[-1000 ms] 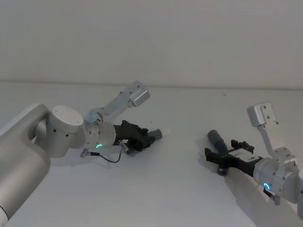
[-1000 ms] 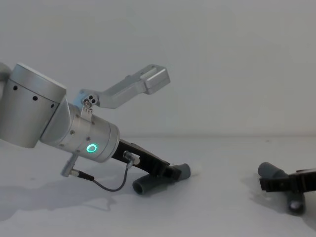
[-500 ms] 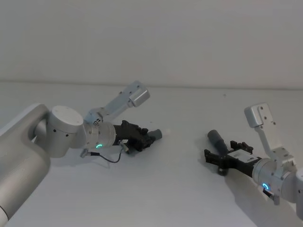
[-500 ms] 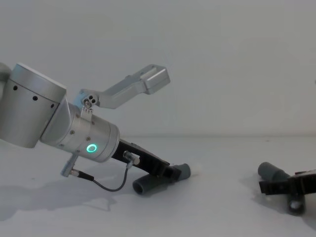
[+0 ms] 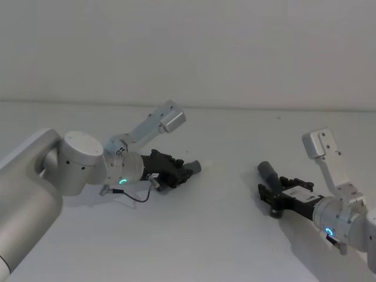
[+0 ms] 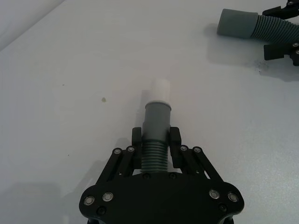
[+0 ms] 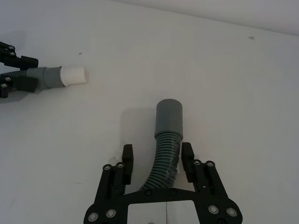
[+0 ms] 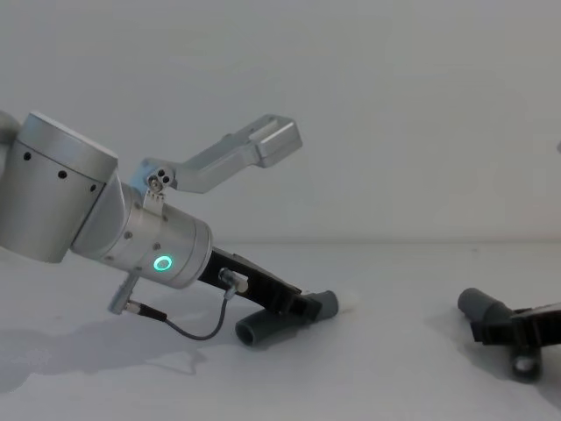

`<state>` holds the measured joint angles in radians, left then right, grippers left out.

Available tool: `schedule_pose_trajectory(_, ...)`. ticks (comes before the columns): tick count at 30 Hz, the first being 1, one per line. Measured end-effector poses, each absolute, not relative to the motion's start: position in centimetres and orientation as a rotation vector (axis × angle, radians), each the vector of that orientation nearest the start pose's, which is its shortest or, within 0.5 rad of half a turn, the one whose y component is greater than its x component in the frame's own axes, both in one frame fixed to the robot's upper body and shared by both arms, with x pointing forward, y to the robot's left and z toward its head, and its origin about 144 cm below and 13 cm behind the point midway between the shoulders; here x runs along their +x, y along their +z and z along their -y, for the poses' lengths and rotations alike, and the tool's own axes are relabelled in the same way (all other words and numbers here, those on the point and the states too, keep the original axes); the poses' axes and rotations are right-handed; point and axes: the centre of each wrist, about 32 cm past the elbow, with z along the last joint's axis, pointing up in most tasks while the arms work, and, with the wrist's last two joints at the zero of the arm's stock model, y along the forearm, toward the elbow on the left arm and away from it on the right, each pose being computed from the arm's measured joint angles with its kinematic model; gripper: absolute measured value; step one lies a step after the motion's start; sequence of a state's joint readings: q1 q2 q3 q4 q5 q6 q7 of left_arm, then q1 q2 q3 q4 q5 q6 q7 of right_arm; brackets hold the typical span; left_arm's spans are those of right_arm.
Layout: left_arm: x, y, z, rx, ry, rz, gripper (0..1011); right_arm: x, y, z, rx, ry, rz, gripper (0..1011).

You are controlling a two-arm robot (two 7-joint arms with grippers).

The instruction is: Use both hands to pick up one end of the pipe from the table, align the ends, and insert them.

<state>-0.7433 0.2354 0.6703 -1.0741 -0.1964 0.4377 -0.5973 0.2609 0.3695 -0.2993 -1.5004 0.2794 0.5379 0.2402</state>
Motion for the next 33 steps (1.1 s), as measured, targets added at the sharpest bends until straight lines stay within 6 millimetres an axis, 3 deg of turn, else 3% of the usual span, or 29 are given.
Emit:
schedule_pose_trajectory(1, 61.98, 123.64, -16.15, 0.561, 0.617, -0.058, 333, 51.85, 119.34, 25.44, -0.445, -1.101, -0.235, 639)
schedule_pose_trajectory(6, 61.98, 123.64, -16.15, 0.561, 0.617, -0.058, 333, 51.86, 119.34, 25.43, -0.446, -1.1, -0.234, 437)
schedule_pose_trajectory(12, 61.98, 123.64, -16.14, 0.561, 0.617, -0.058, 333, 51.87, 119.33, 25.43, -0.447, -1.1, -0.234, 269)
schedule_pose_trajectory(33, 62.09, 123.93, -15.87, 0.566, 0.598, -0.025, 333, 51.6, 119.27, 25.42, -0.425, -1.1, -0.209, 265)
